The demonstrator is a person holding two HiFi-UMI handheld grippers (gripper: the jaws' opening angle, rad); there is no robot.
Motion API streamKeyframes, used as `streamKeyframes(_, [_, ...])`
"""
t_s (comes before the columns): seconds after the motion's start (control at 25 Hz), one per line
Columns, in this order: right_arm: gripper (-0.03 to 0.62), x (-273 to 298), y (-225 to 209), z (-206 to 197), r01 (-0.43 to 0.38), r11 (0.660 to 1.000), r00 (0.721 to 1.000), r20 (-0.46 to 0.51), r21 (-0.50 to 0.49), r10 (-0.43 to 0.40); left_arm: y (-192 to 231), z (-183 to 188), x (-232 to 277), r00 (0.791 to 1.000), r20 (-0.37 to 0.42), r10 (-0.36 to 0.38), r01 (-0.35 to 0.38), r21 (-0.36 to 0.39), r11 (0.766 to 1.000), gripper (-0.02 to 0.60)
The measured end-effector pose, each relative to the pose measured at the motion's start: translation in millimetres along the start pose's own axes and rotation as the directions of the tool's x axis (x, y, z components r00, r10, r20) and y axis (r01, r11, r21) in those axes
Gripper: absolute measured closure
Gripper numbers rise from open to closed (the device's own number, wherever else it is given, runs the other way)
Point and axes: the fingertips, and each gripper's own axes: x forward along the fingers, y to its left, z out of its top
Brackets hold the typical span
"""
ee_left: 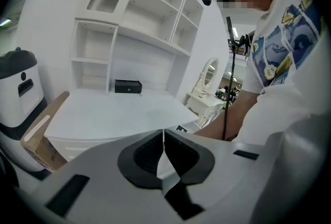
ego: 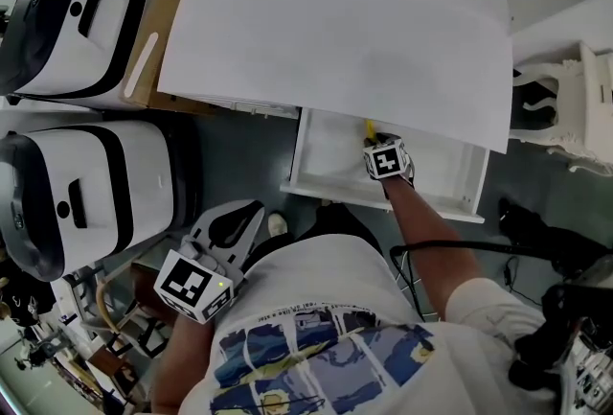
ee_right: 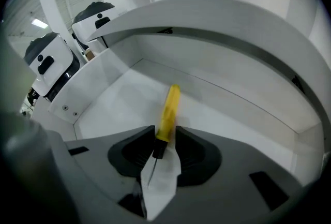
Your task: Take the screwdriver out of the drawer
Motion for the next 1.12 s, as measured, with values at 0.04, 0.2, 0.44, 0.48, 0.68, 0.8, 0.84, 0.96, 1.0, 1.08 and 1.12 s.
streamKeyframes(0.04, [0.458, 0.8, 0.1, -0.4, -0.001, 1.0, 1.0, 0.001, 0.001, 0.001, 0.0, -0.2, 0.4, 1.0, -0.002, 0.003, -0.003, -0.002, 1.0, 0.566])
streamKeyframes(0.2, [0.467, -3.0, 8.1, -1.7, -0.023, 1.0, 1.0, -0.015, 0.008, 0.023, 0.4, -0.5, 0.6, 1.0, -0.004, 0.011, -0.011, -0.01, 1.0, 0.566])
streamKeyframes(0.44, [0.497, -3.1, 8.4, -1.3, -0.01, 1.0, 1.0, -0.022, 0.005, 0.01, 1.2, -0.4, -1.8, 1.0, -0.001, 0.01, -0.01, -0.005, 1.0, 0.566])
streamKeyframes(0.48, [0.497, -2.9, 8.0, -1.5, -0.008, 1.0, 1.0, -0.025, 0.006, 0.008, 1.6, -1.1, -2.8, 1.0, -0.001, 0.009, -0.009, -0.004, 1.0, 0.566])
streamKeyframes(0.68, [0.499, -1.3, 2.0, 1.0, 0.005, 1.0, 1.0, -0.011, 0.004, -0.005, 3.7, -3.3, -8.4, 1.0, 0.011, -0.001, 0.001, 0.001, 1.0, 0.566])
streamKeyframes(0.8, [0.499, -2.9, 0.3, -4.5, 0.007, 1.0, 0.999, -0.035, 0.012, -0.007, 5.7, -4.7, -12.6, 1.0, 0.017, -0.01, 0.01, 0.007, 1.0, 0.566])
streamKeyframes(0.84, [0.499, -5.1, 1.2, -5.0, 0.006, 1.0, 0.999, -0.04, 0.009, -0.005, 6.2, -5.0, -14.6, 1.0, 0.02, -0.014, 0.014, 0.011, 1.0, 0.566])
streamKeyframes(0.96, [0.499, -21.7, 5.2, 0.1, 0.014, 1.0, 0.999, -0.047, -0.011, -0.014, 7.0, -5.1, -21.0, 0.999, 0.032, -0.027, 0.027, 0.023, 0.999, 0.566])
streamKeyframes(1.0, [0.499, -27.3, 6.4, 2.3, 0.016, 1.0, 0.999, -0.048, -0.02, -0.017, 7.6, -5.3, -23.1, 0.999, 0.039, -0.029, 0.028, 0.025, 0.999, 0.566])
streamKeyframes(1.08, [0.499, -33.7, 10.2, 3.0, 0.013, 0.999, 0.999, -0.053, -0.033, -0.014, 9.1, -6.5, -27.6, 0.998, 0.05, -0.034, 0.032, 0.031, 0.999, 0.566])
streamKeyframes(1.12, [0.499, -36.0, 12.5, 2.2, 0.01, 0.999, 0.998, -0.055, -0.036, -0.012, 9.8, -7.3, -30.1, 0.998, 0.055, -0.037, 0.035, 0.035, 0.999, 0.566])
